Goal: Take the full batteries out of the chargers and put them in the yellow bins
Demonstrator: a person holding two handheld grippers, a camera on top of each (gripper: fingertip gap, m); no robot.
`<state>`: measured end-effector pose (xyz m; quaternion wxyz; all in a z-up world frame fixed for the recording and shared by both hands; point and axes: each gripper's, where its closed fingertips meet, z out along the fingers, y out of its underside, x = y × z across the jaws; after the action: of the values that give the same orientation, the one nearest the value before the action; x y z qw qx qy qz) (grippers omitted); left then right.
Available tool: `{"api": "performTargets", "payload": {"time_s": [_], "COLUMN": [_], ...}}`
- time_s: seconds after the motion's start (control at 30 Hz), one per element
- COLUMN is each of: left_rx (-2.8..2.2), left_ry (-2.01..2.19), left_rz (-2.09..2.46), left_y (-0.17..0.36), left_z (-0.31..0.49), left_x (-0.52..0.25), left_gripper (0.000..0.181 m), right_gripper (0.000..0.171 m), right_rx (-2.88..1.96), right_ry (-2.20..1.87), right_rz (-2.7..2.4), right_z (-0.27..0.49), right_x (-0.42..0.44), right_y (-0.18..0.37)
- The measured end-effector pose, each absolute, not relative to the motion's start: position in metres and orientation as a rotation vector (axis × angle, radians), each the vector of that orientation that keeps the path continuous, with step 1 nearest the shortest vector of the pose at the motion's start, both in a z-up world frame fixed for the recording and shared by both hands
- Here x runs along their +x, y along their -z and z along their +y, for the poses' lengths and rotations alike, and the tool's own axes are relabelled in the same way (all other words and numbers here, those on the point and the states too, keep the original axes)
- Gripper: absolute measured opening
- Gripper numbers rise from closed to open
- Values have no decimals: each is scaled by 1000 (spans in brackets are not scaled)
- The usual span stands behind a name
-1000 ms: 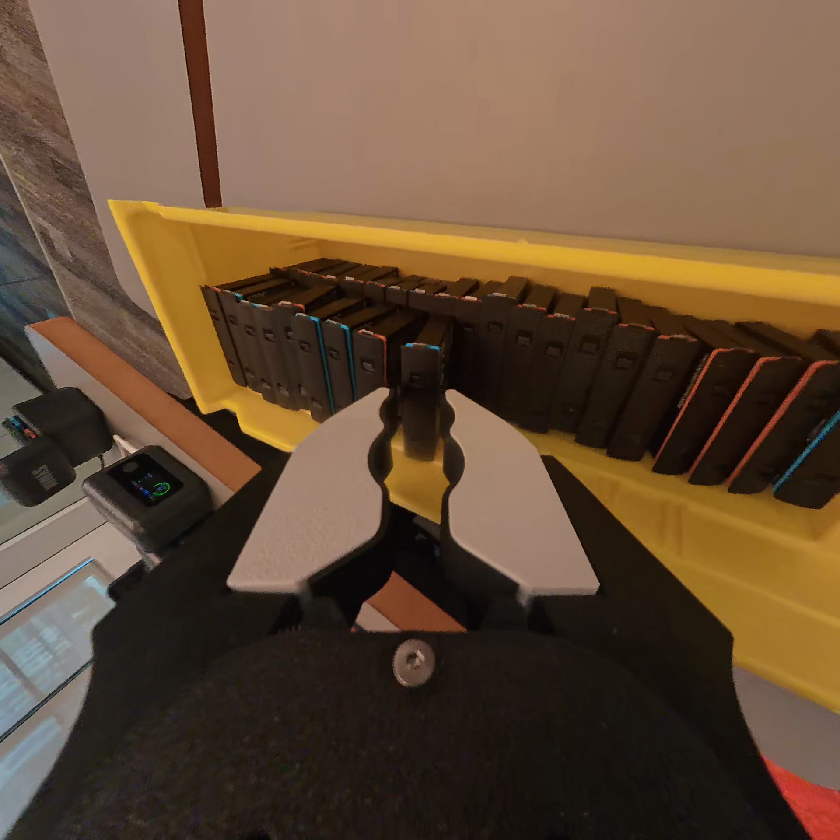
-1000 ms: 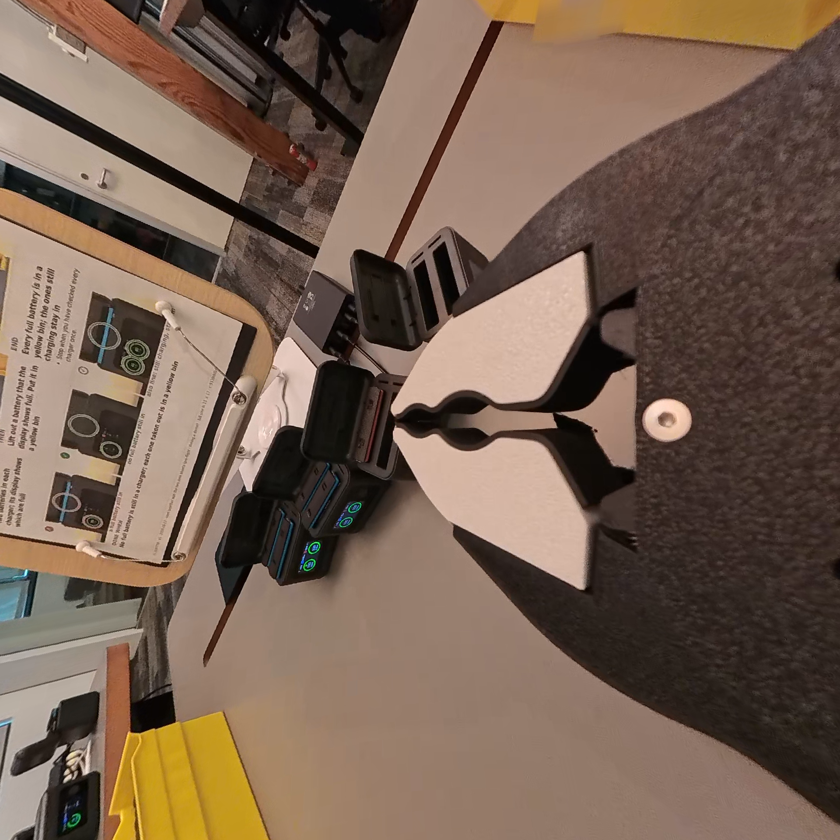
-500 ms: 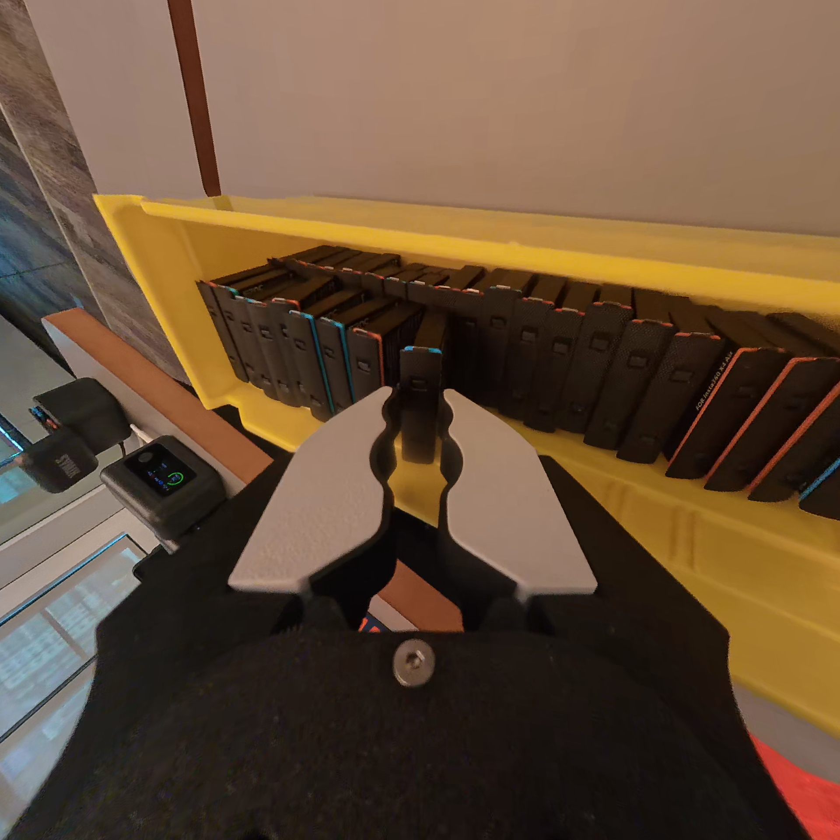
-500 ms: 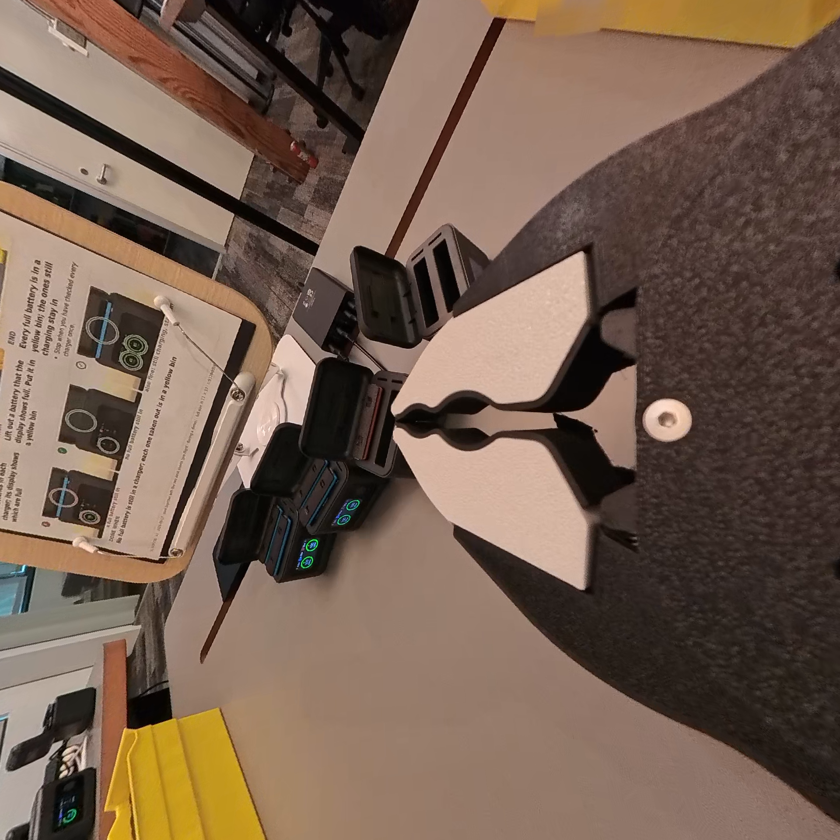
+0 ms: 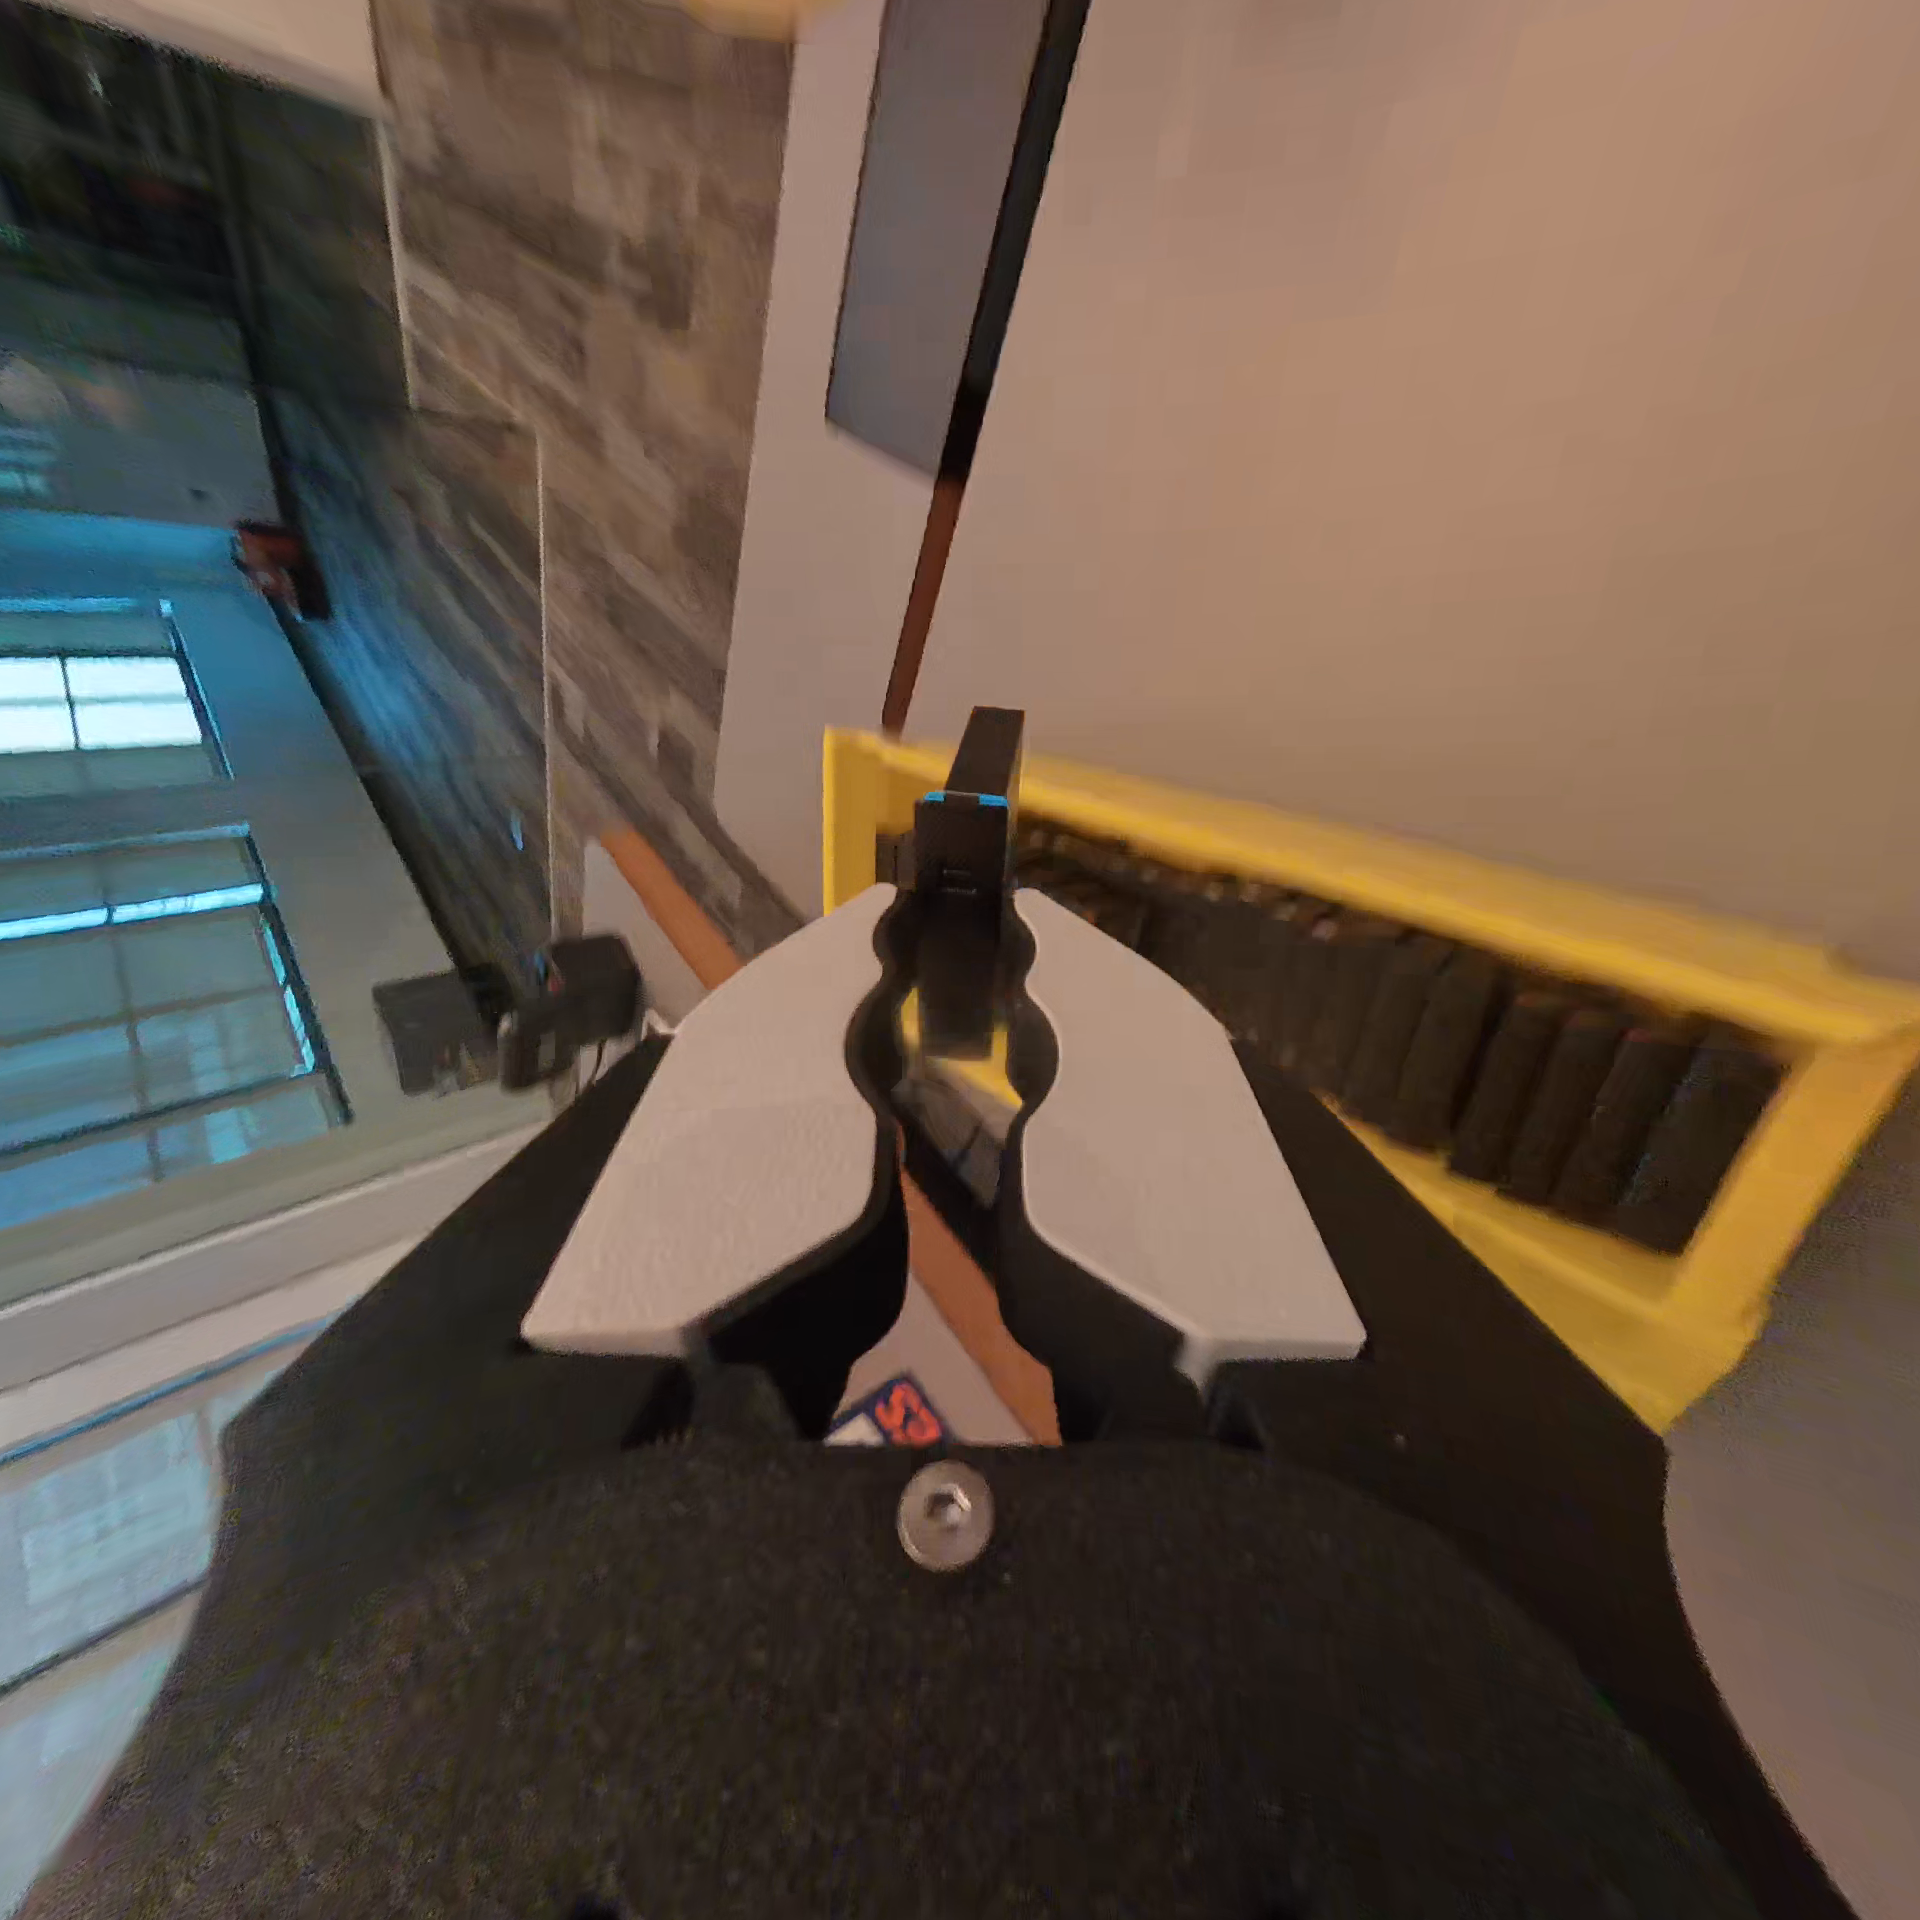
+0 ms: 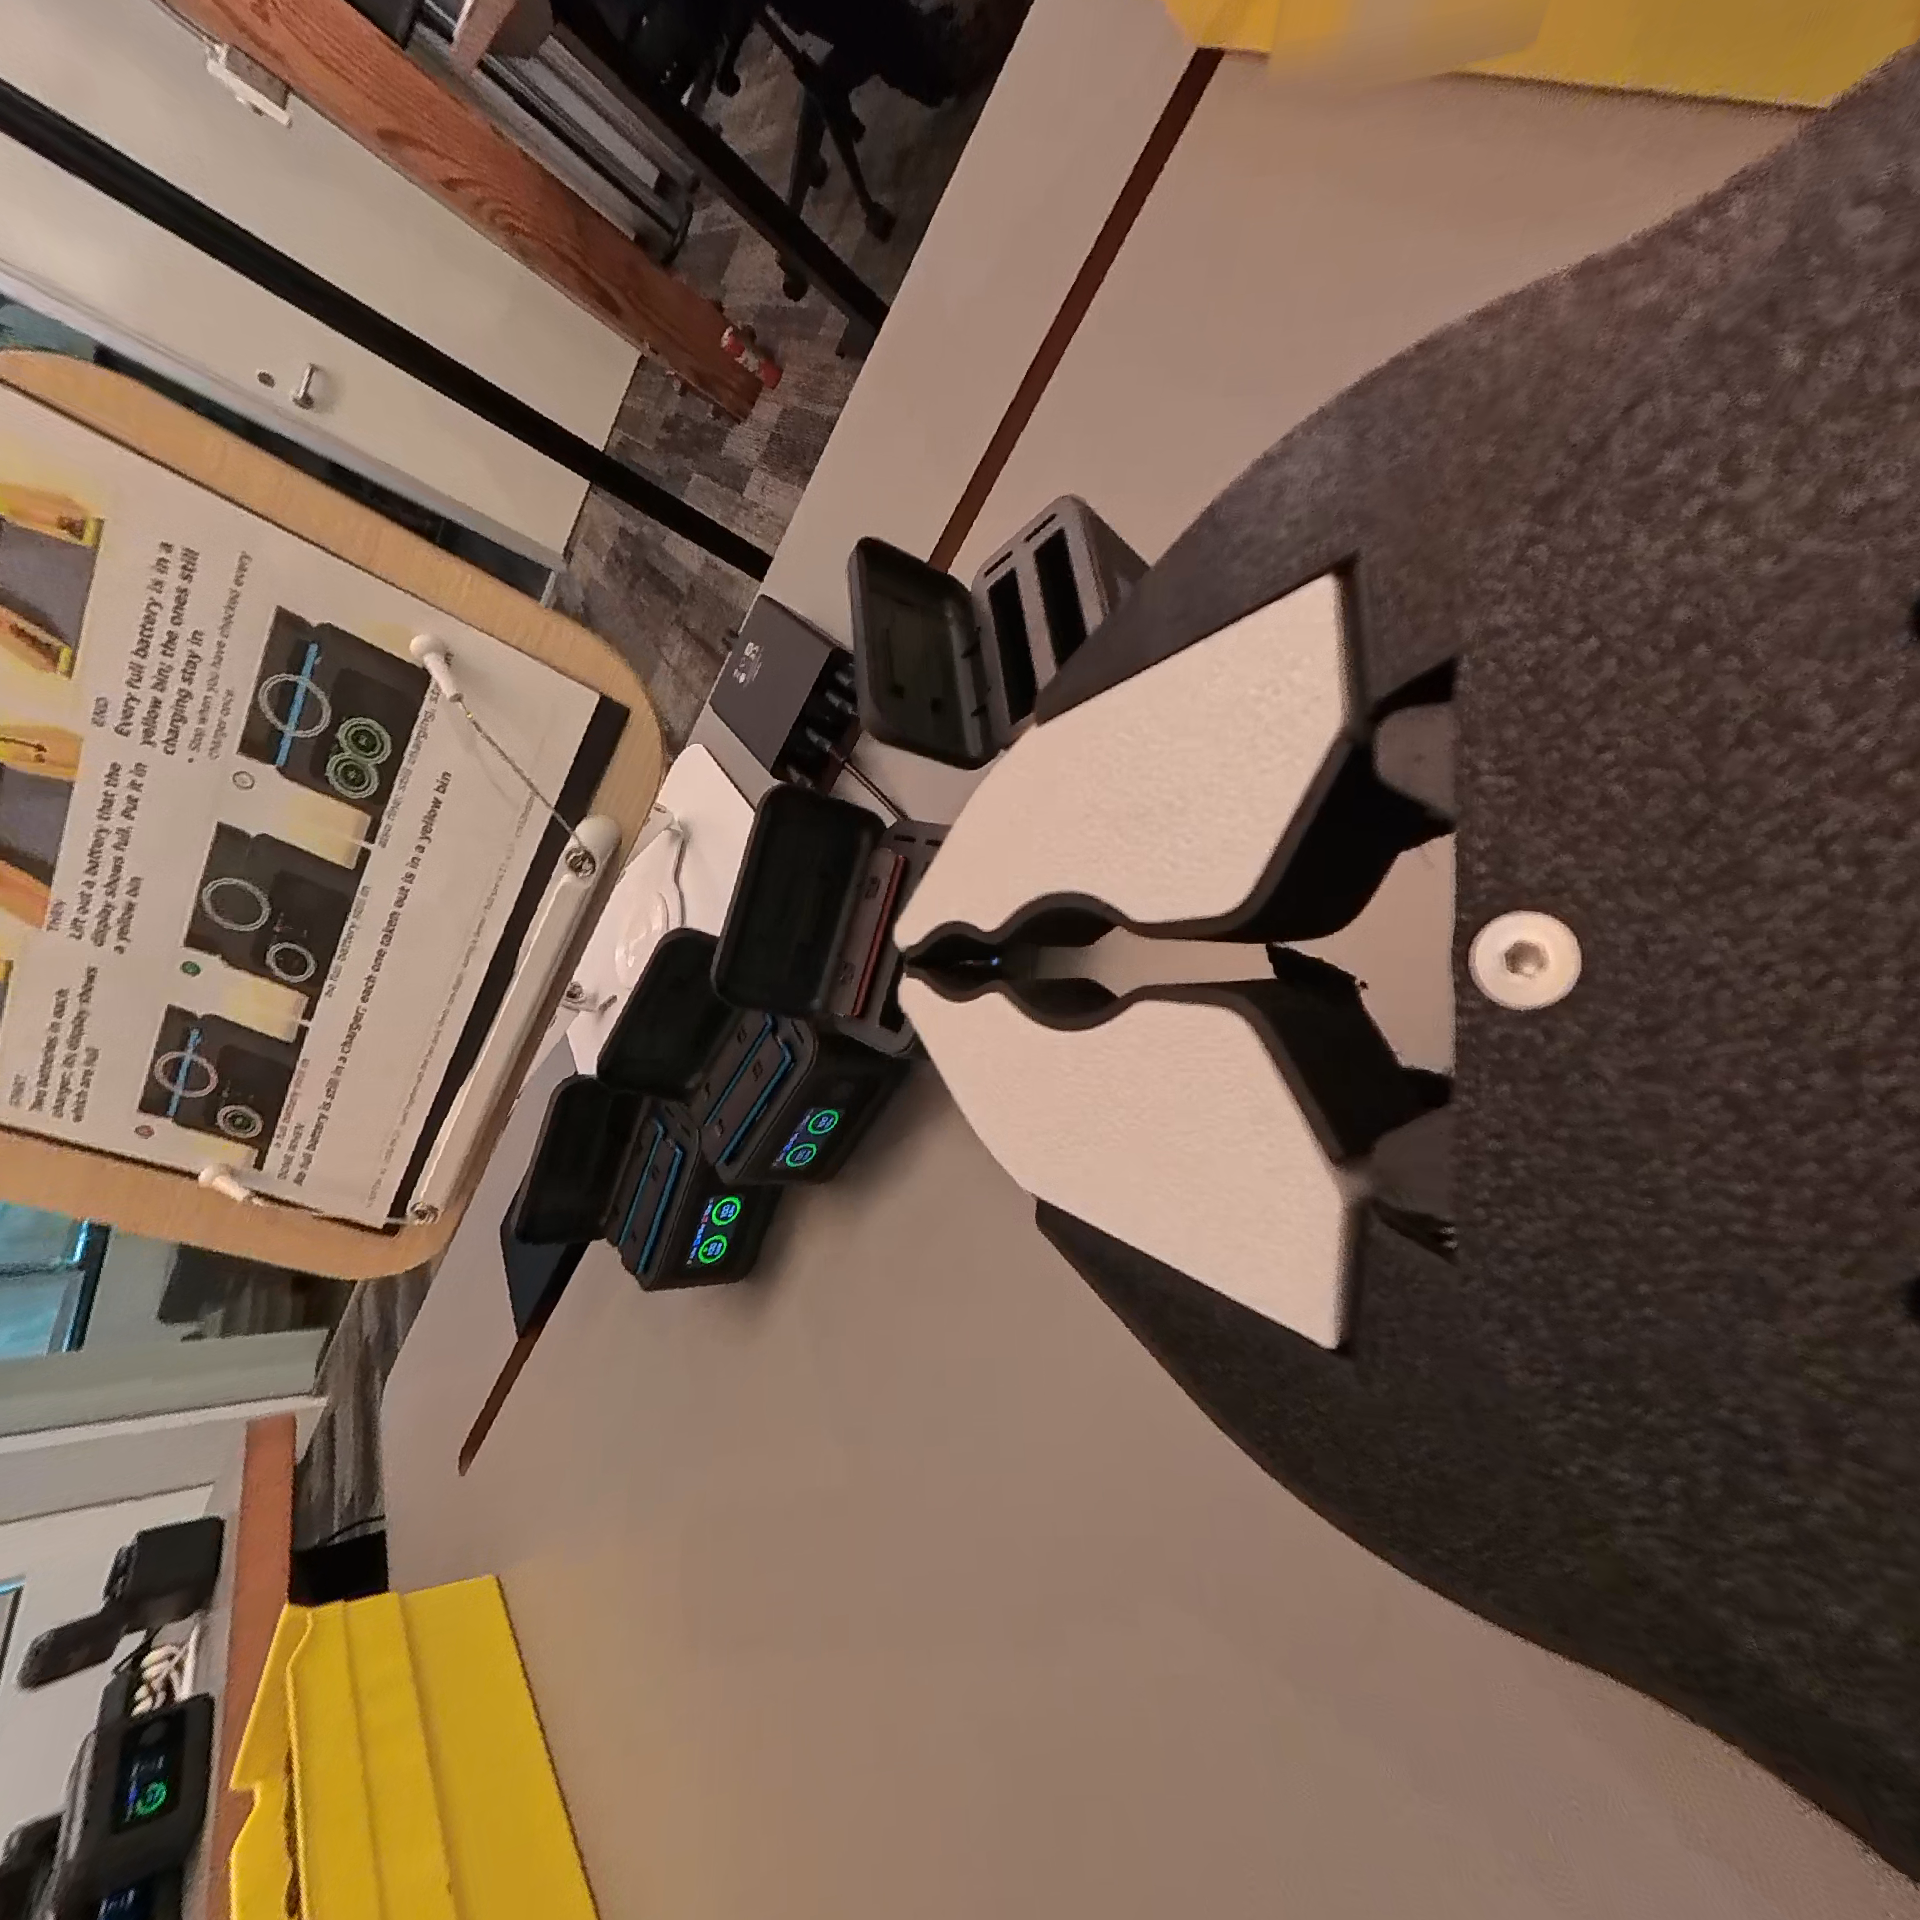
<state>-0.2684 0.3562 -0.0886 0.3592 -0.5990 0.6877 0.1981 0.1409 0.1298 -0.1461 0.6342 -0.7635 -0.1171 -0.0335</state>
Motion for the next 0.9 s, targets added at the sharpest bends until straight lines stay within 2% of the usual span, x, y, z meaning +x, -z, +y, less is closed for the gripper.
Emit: {"api": "performTargets", "payload": {"time_s": [0.2, 0.5, 0.7, 0.77, 0.8, 0.9], "left_rx": [-1366, -1144, -1012, -984, -976, -969], "left_ry": [-119, 337, 452, 445, 442, 502], "left_rz": [1839, 1989, 2105, 2137, 2144, 2120], "left_y": [92, 146, 178, 185, 187, 187], "left_z": [279, 167, 111, 103, 100, 98], "left_x": [-172, -44, 9, 17, 20, 23], "left_gripper": [15, 15, 15, 15, 15, 15], "right_gripper": [7, 23, 30, 27, 15, 11], "right_rx": [-1679, -1662, -1697, -1714, -1719, -1716], "right_ry": [34, -1, 17, 13, 7, -85], "right_rz": [-453, -858, -1004, -1042, -1066, -1042], "right_z": [125, 109, 102, 99, 97, 95], "right_x": [104, 38, 26, 25, 24, 24], "right_y": [139, 162, 181, 188, 191, 190]}}
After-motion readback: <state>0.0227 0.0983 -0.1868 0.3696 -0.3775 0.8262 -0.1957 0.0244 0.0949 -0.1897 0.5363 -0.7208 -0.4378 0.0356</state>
